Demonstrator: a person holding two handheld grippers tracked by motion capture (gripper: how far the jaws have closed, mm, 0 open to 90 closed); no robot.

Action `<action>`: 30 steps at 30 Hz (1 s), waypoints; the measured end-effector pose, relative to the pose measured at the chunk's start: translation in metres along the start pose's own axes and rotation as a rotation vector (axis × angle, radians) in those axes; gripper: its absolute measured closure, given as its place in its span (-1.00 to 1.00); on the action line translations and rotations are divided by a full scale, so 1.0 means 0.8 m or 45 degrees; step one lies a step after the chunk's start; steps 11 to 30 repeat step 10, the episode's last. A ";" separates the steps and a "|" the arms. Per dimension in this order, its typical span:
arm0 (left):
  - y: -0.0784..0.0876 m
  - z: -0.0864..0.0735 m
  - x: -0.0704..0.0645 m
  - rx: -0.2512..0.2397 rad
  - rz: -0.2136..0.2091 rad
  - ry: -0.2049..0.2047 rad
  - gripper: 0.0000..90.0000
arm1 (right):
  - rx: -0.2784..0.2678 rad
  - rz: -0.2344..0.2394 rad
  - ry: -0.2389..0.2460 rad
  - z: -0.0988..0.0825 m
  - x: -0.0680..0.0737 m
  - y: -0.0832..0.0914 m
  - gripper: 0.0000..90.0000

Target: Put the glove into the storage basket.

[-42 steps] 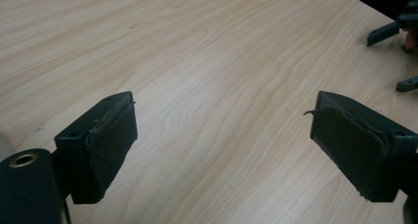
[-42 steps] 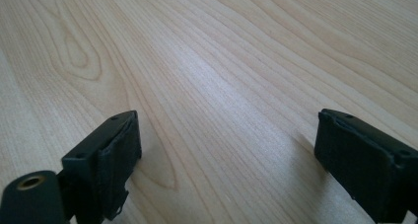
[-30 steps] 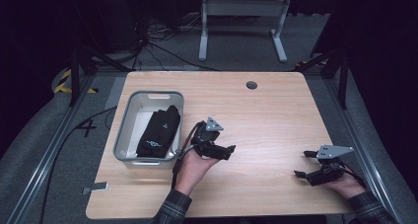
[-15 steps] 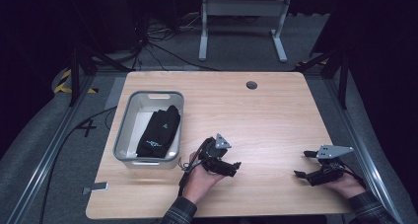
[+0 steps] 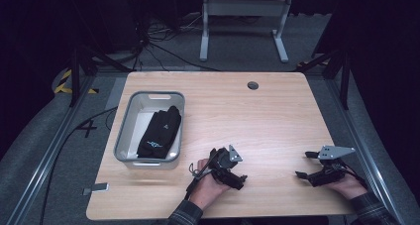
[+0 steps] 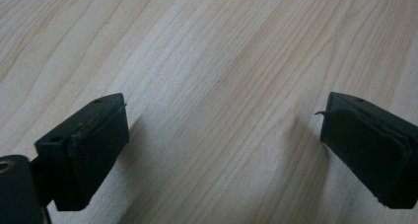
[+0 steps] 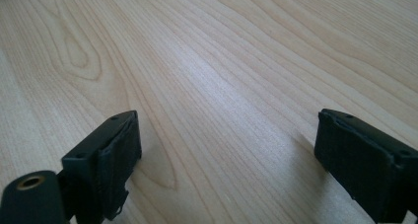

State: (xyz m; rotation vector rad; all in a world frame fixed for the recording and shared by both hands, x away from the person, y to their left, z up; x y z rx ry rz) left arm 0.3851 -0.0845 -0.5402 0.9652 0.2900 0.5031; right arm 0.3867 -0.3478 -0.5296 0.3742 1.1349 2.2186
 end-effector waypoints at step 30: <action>0.000 -0.001 0.001 -0.012 -0.005 -0.001 -1.00 | 0.000 0.000 0.001 0.000 0.000 0.000 -0.75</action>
Point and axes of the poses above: each handheld gripper's, and its own axes: y roughly backward along the jaws, z roughly out of its top, x roughly to its left, the point moved 9 cm from there along -y, roughly forward along the jaws, and after that the axes turned 10 degrees about x, right-handed, at the moved point
